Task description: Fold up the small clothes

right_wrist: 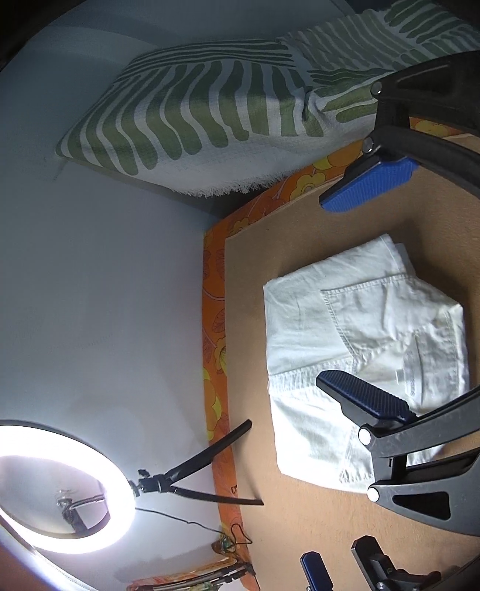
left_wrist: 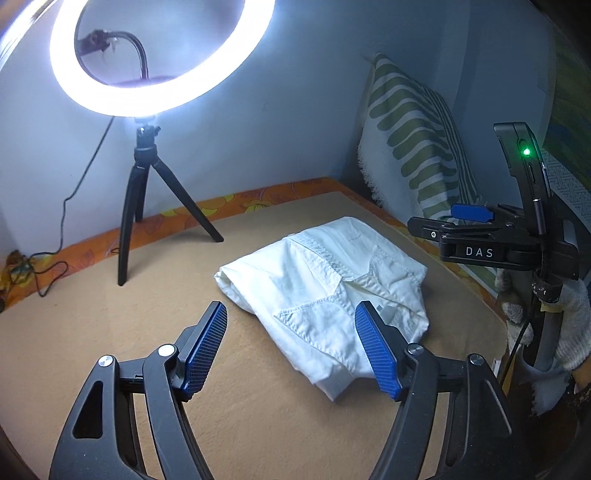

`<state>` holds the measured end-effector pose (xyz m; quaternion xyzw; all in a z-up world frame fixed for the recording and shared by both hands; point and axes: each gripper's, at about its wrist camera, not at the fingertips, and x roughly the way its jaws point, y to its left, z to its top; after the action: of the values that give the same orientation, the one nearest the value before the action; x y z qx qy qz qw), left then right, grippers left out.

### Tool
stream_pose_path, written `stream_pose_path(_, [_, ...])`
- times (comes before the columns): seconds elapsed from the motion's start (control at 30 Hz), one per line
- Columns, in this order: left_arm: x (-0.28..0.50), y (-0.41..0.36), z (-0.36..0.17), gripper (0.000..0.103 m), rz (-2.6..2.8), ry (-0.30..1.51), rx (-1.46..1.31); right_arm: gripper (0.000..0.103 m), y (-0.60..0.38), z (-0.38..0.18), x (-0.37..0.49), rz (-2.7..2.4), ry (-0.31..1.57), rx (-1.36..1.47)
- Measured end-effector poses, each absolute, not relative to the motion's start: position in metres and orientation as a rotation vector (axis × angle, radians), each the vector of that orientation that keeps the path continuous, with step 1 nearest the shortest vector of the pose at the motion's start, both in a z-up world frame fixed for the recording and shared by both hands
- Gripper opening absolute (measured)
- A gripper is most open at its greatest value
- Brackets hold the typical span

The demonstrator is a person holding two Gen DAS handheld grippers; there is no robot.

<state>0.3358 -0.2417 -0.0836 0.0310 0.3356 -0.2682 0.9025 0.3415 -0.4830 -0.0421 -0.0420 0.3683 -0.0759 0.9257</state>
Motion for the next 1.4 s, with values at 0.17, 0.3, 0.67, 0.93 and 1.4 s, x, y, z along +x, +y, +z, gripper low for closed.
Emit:
stream_pose_path(0.17, [0.307,-0.224,-0.066,0.074,-0.554,0.653,0.049,0.092,-0.468,-0.026,0.308,-0.143,0.708,-0.026])
stream_pose_path(0.3, [0.283,-0.211,-0.053,0.08,-0.543,0.611,0.05,0.092,-0.452,-0.02,0.281,-0.151,0.676,-0.024])
stream_pose_path(0.67, [0.224,-0.171,-0.043,0.082,-0.54,0.573,0.088,0.103,-0.406,-0.02,0.21,-0.218,0.594,-0.016])
stream_pose_path(0.93, [0.191,-0.141,-0.053,0.084,-0.506,0.573,0.14,0.103,-0.381,-0.033,0.179,-0.244,0.564,0.023])
stream_pose_path(1.4, [0.176,-0.114,-0.055,0.103,-0.468,0.566,0.077,0.103,-0.373,-0.039,0.175,-0.228,0.519,0.078])
